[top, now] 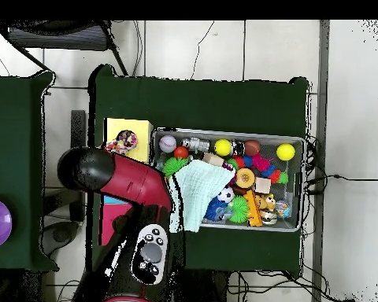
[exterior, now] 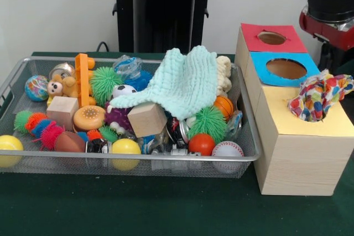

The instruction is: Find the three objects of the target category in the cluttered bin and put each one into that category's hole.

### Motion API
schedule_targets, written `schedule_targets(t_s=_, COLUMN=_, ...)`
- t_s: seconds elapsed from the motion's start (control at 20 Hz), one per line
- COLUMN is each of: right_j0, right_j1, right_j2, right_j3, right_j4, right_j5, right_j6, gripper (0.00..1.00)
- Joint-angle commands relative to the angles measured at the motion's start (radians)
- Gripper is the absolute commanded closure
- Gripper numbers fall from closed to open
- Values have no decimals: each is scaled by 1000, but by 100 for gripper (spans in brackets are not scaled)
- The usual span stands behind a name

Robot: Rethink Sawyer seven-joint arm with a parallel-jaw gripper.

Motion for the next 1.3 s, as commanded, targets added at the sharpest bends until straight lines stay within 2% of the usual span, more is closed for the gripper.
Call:
schedule_targets(t_s=0.05, right_j0=-25, right_j1=3, right_j2=157, right_j3=139, right_j4=92, right_j5=-53, right_j6=142, gripper=100)
schedule_targets(t_s=0.5, right_j0=-36, right_j1=-36, right_j2=148, right_j3=131, right_j4=107, right_j5=-88, right_j6=144, gripper=100)
schedule_targets(t_s=0.9, right_j0=-34, right_j1=-121, right_j2=70, right_j3=111, right_j4=64, right_j5=-59, right_j6=171, gripper=100)
schedule_targets(t_s=0.95, right_j0=-29, right_j1=-125, right_j2=51, right_j3=88, right_j4=48, right_j5=-37, right_j6=184, gripper=100)
schedule_targets(t_s=1.2, right_j0=-24, right_j1=-108, right_j2=1, right_j3=30, right_j4=5, right_j5=-30, right_j6=195, gripper=100)
schedule_targets(t_s=1.3, right_j0=-12, right_j1=-67, right_j2=-10, right_j3=-12, right_j4=-7, right_j5=-37, right_j6=203, gripper=100)
